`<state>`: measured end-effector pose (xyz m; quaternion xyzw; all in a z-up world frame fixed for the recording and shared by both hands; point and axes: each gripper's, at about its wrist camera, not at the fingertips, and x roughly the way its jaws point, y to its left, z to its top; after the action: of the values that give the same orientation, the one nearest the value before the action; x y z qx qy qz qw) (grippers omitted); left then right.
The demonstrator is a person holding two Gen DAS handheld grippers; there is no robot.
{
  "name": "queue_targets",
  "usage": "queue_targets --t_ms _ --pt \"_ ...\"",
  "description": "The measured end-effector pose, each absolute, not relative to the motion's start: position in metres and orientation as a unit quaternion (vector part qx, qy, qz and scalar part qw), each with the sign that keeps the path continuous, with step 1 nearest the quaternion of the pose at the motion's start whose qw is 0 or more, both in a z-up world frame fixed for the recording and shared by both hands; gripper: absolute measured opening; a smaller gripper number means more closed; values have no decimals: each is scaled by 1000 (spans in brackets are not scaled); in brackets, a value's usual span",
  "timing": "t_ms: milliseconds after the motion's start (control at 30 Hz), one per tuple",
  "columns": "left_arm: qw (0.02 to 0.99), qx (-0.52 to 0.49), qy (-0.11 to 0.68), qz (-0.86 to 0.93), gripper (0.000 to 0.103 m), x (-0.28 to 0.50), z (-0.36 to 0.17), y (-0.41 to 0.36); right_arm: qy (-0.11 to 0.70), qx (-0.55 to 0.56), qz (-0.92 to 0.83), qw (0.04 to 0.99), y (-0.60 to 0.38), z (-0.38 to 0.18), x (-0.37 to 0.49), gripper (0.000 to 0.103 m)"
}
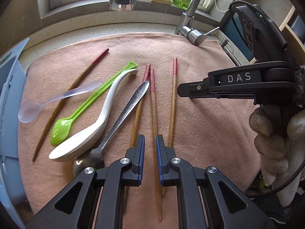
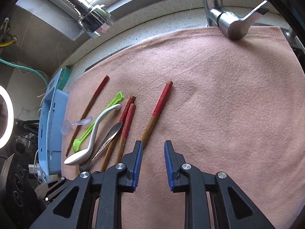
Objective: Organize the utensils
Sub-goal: 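Move the left tool over the red-tipped wooden chopsticks, then close the left gripper on one chopstick and lift it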
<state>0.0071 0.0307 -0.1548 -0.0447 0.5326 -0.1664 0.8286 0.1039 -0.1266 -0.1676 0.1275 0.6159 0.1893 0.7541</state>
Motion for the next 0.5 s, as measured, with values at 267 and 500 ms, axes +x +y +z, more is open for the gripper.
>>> queue_targets --t_ms 267,500 --pt "818 -49 545 -175 10 21 -162 23 618 65 185 762 -103 -168 114 21" --pt "818 -59 545 -175 11 27 -167 23 616 -1 202 762 -98 -165 108 14"
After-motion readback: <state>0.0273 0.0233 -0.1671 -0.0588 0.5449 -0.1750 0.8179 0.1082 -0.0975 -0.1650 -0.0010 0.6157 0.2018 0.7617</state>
